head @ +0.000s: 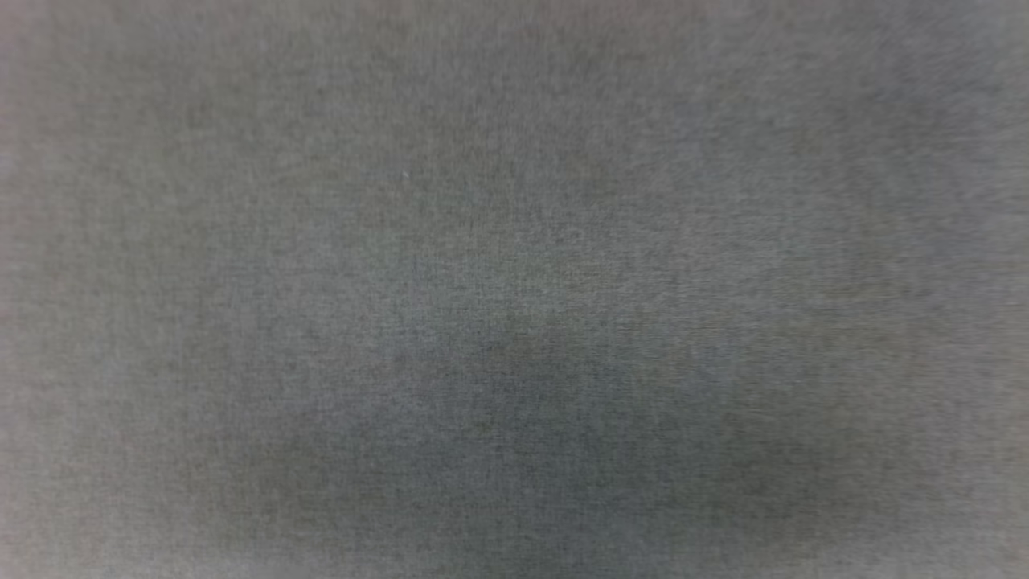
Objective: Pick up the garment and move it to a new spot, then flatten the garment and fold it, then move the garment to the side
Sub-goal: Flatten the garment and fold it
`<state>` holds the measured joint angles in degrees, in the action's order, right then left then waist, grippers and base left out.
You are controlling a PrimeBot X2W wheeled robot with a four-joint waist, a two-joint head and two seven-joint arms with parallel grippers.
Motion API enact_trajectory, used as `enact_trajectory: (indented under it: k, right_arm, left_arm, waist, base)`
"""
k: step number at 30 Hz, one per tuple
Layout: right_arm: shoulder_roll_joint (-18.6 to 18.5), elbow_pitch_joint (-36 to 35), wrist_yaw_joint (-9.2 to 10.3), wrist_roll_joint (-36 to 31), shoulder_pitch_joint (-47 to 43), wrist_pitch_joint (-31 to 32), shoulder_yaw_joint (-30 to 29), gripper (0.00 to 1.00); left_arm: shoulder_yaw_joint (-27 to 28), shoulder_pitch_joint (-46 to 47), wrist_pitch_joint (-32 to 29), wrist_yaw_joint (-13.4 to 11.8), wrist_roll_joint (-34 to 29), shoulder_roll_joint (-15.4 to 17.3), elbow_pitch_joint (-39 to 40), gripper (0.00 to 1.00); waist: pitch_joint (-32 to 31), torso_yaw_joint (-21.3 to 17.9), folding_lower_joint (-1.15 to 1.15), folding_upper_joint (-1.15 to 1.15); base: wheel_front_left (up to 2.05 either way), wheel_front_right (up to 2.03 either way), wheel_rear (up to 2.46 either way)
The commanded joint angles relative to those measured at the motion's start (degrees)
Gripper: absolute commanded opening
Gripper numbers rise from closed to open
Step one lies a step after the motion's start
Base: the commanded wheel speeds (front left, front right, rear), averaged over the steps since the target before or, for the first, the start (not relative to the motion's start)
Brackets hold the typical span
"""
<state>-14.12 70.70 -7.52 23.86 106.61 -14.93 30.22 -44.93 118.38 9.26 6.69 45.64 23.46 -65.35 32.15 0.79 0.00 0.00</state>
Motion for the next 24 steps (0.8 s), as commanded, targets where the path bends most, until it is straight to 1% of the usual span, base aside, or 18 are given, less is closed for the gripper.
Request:
enact_trajectory:
  k: [1, 4, 7, 9, 12, 17, 21, 24]
  right_arm:
    - [-0.26, -0.55, 0.06, -1.34, -0.14, -0.27, -0.73, 0.0]
    - [-0.43, -1.67, 0.06, -3.19, -2.78, -0.29, -2.35, 0.0]
    - [-0.46, -2.73, 0.06, -5.03, -5.1, -0.31, -3.09, 0.0]
    - [-0.29, -2.97, 0.06, -5.67, -7.34, -0.31, -2.67, 0.0]
    - [0.58, -3.35, 0.06, -5.11, -11.27, -0.31, -1.44, 0.0]
    - [-0.03, -4.48, 0.06, -2.89, -17.51, -0.08, 1.59, 0.0]
    - [-1.57, -7.36, 0.06, 0.64, -24.44, 0.76, 5.52, 0.0]
    - [-3.93, -11.1, 0.06, 3.87, -30.45, 1.89, 8.98, 0.0]
  left_arm:
    - [-0.45, 0.01, 1.05, 0.44, -0.32, -0.47, -0.24, 0.0]
    - [-0.74, -2.33, 2.22, 0.69, 0.67, -0.99, -1.34, 0.0]
    - [-0.83, -4.67, 2.48, 0.79, 2.12, -1.55, -1.88, 0.0]
    - [-2.11, -7.18, 1.67, 0.83, 2.75, -1.84, -0.88, 0.0]
    - [-3.85, -11.16, -0.1, 0.8, 4.05, -0.47, 0.77, 0.0]
    - [-6.59, -18.65, -3.05, 0.82, 7.05, 1.79, 4.3, 0.0]
    - [-9.02, -26.09, -4.5, 0.81, 8.73, 4.18, 7.93, 0.0]
    - [-10.49, -32.49, -5.15, 0.82, 10.5, 5.48, 11.8, 0.0]
  waist:
    - [4.46, 1.61, 0.0, 0.0]
    - [4.42, 2.81, 0.0, 0.0]
    - [2.65, 3.74, 0.0, 0.0]
    - [1.04, 4.26, 0.0, 0.0]
    - [-1.93, 4.58, 0.0, 0.0]
    - [-7.78, 4.99, 0.0, 0.0]
    - [-12.93, 5.68, 0.0, 0.0]
    - [-16.7, 6.25, 0.0, 0.0]
  base:
    - [0.0, 0.0, 0.0]
    - [0.0, 0.0, 0.0]
    - [0.0, 0.0, 0.0]
    - [0.0, 0.0, 0.0]
    - [0.0, 0.0, 0.0]
    - [0.0, 0.0, 0.0]
    - [0.0, 0.0, 0.0]
    - [0.0, 0.0, 0.0]
